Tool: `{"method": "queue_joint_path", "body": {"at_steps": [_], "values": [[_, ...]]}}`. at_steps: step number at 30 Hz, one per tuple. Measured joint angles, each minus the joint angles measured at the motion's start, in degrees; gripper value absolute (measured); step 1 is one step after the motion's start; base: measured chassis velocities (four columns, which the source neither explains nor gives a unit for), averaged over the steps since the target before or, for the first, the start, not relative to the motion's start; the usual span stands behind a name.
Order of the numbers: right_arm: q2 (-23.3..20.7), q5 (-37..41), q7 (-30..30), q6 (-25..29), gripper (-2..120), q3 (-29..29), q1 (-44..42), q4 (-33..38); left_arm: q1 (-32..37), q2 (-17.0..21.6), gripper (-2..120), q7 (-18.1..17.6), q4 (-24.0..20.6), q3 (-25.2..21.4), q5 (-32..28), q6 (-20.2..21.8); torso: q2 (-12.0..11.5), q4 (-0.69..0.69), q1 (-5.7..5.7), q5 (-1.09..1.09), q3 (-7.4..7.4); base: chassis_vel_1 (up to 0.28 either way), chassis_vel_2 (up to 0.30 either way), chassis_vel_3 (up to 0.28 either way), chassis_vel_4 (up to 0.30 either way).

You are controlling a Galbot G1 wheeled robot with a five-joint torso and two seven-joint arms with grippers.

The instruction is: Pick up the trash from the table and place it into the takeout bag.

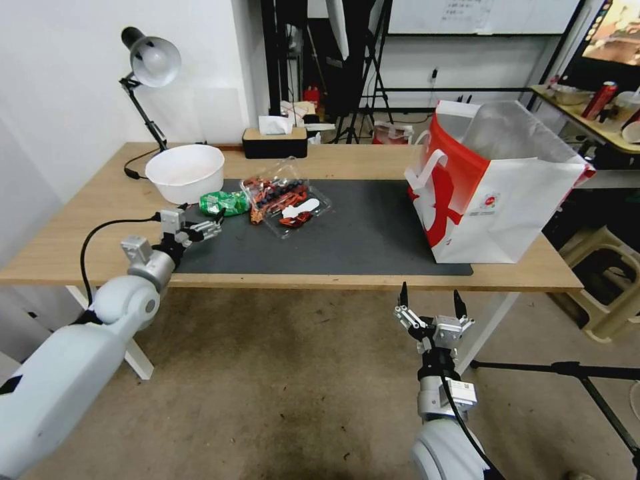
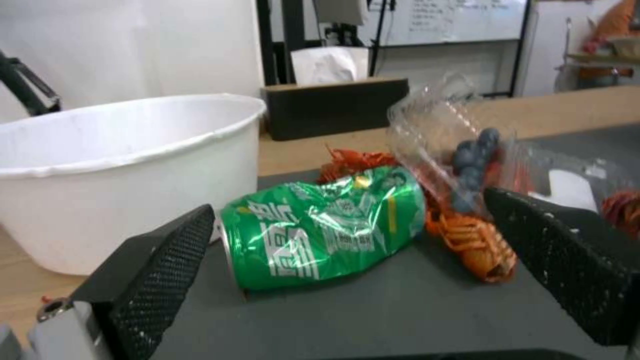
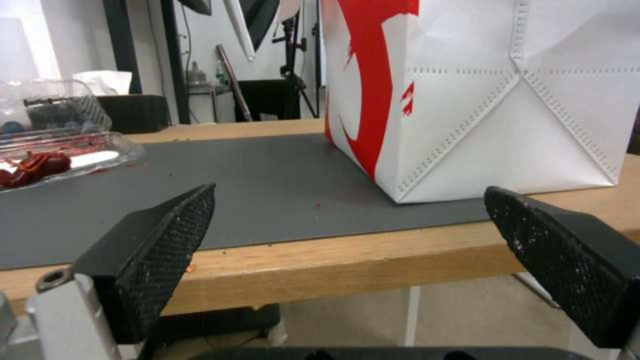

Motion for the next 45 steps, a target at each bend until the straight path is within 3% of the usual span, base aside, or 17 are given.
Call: {"method": "queue_joint_path", "body": {"at_steps": [7, 9, 11, 13, 23, 26, 29, 38, 45], "values": [[0.0, 0.0, 0.0, 0.0, 100, 0.2, 0.0, 0.0, -4.3, 1.9, 100, 5.5, 3.5, 4.5, 4.1, -1.5, 0.0, 0.01, -0.01, 0.01, 0.0, 0.0, 0.0, 0.0, 0.0], [0.1, -0.1, 0.0, 0.0, 100, 0.2, 0.0, 0.0, -7.1, 2.7, 100, 8.5, 5.2, 7.3, 7.0, -2.4, 0.0, 0.0, 0.0, 0.0, 0.0, 0.0, 0.0, 0.0, 0.0], [0.1, -0.1, 0.0, 0.0, 100, 0.2, 0.0, 0.0, -7.6, 2.8, 100, 8.9, 5.5, 7.9, 7.4, -2.5, 0.0, 0.01, 0.0, 0.0, 0.0, 0.0, 0.0, 0.0, 0.0], [0.3, -0.2, 0.0, -0.1, 100, 0.1, 0.2, -0.2, -11.8, 3.4, 100, 11.5, 8.2, 11.5, 10.6, -3.7, 0.0, 0.0, 0.0, 0.0, 0.0, 0.0, 0.0, 0.0, 0.0], [0.6, -0.5, 0.0, -0.1, 100, 0.0, 0.2, -0.4, -22.6, 4.0, 100, 18.6, 15.2, 18.9, 16.2, -4.9, 0.0, 0.0, 0.0, 0.01, 0.0, 0.0, 0.0, 0.0, 0.0], [0.7, -0.4, 0.0, 0.0, 100, 0.1, 0.5, -0.4, -30.6, 3.8, 100, 24.2, 20.9, 26.0, 19.2, -5.6, 0.0, 0.01, -0.01, 0.01, -0.01, 0.0, 0.0, 0.0, 0.0], [1.0, -0.4, 0.0, 0.1, 100, 0.1, 0.6, -0.6, -33.8, 3.1, 100, 26.2, 23.6, 29.6, 20.1, -5.9, 0.0, -0.01, -0.01, 0.01, -0.01, 0.0, 0.0, 0.0, 0.0], [1.2, -0.1, 0.1, 0.2, 100, 0.5, 0.6, -0.7, -39.5, 1.2, 100, 31.7, 30.7, 34.0, 22.3, -7.1, 0.0, 0.0, -0.01, 0.01, -0.01, 0.0, 0.0, 0.0, 0.0], [1.4, -0.1, 0.1, 0.2, 100, 0.4, 0.9, -0.9, -41.3, 0.2, 100, 34.4, 33.6, 35.0, 23.0, -7.5, 0.0, 0.01, -0.01, 0.01, -0.01, 0.0, 0.0, 0.0, 0.0]]}}
